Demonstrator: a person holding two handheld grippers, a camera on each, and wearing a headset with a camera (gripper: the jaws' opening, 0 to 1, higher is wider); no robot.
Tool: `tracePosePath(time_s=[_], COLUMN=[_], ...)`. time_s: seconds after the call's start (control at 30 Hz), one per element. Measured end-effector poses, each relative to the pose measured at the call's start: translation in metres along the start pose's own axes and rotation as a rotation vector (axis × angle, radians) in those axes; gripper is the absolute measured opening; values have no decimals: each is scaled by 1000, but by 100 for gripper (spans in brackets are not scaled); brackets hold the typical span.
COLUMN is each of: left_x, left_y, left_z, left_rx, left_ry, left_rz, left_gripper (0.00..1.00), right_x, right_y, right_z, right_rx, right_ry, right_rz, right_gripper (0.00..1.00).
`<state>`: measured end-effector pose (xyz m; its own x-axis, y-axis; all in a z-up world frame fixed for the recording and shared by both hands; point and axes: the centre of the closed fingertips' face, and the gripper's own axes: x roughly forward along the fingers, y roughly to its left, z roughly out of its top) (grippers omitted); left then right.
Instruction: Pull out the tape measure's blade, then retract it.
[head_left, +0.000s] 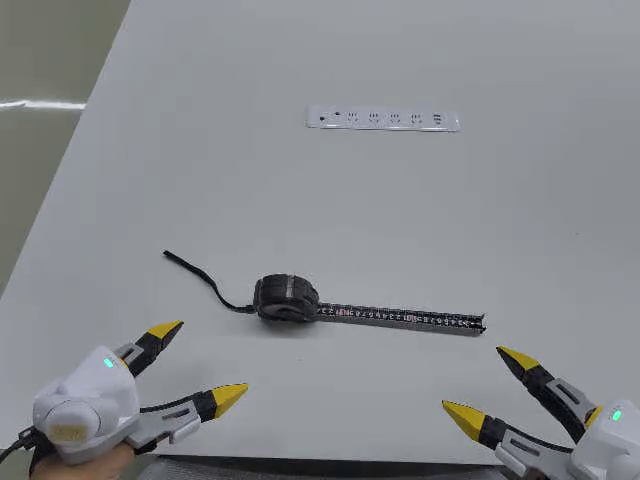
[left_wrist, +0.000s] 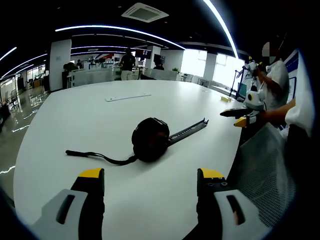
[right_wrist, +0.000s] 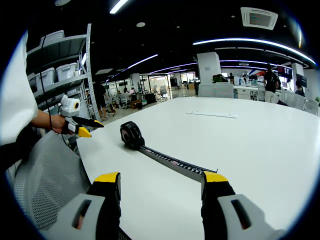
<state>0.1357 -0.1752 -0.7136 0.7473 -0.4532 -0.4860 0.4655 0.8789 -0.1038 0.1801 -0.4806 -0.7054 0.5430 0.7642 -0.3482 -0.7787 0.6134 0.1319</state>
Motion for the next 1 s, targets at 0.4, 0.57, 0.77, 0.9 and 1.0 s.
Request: tracePosePath(time_s=[0.4,0.57,0.77,0.9,1.0], left_x=[12,18,26,30,33], left_y=[0,0,2,3,2], left_z=[8,9,6,8,9], left_rx=[16,29,43,32,36], left_ry=[16,27,59,57,62], left_rz=[-14,-24,-26,-20,-20], left_gripper=[75,75,77,78,79], right_x=[6,8,12,13,15], right_y=[-4,-6,-8,-10,-11], right_z=[6,7,10,10,11], right_rx=[-13,-21,-32,-36,-36], right_ry=[-4,0,2,3,3], right_rz=[2,4,3,3,3], right_gripper=[65,65,66,66,66])
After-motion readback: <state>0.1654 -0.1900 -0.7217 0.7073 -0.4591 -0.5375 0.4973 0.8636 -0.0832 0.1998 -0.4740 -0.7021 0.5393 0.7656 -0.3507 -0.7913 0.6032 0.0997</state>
